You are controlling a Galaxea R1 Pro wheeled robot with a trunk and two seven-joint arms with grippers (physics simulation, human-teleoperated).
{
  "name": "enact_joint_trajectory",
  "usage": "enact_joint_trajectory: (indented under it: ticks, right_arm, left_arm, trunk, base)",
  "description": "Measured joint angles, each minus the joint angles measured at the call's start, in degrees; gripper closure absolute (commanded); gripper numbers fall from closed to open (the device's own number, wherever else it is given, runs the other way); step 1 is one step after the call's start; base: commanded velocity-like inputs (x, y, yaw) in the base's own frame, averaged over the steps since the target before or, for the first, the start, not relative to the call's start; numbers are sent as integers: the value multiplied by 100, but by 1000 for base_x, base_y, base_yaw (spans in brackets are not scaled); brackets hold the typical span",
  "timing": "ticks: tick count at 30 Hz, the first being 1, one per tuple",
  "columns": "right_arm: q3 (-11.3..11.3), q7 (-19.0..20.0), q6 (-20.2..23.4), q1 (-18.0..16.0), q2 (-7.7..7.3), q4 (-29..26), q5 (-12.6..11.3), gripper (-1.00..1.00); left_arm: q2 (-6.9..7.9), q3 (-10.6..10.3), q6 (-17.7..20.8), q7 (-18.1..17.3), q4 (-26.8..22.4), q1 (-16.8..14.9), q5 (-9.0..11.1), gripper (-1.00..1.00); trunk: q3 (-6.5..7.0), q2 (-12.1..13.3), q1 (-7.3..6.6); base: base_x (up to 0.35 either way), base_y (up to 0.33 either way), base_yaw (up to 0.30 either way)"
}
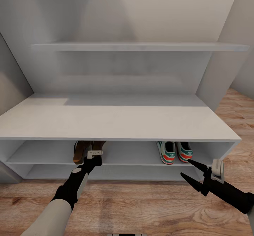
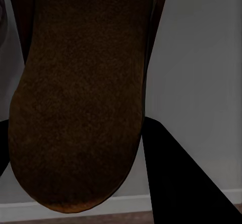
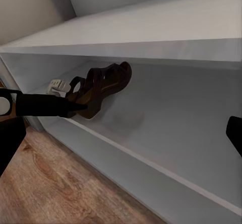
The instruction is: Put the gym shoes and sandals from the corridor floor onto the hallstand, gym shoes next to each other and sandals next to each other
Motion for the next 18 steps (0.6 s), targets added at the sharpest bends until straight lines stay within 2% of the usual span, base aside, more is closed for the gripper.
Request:
enact_joint_trajectory:
  ticks: [18]
  right_arm:
    - [0, -4, 0, 0, -2, 0, -1, -100]
  left_arm:
    - [7, 7, -7, 1, 2, -2, 1, 100]
  trunk:
    - [0, 0, 0]
  base:
    - [0, 1, 0]
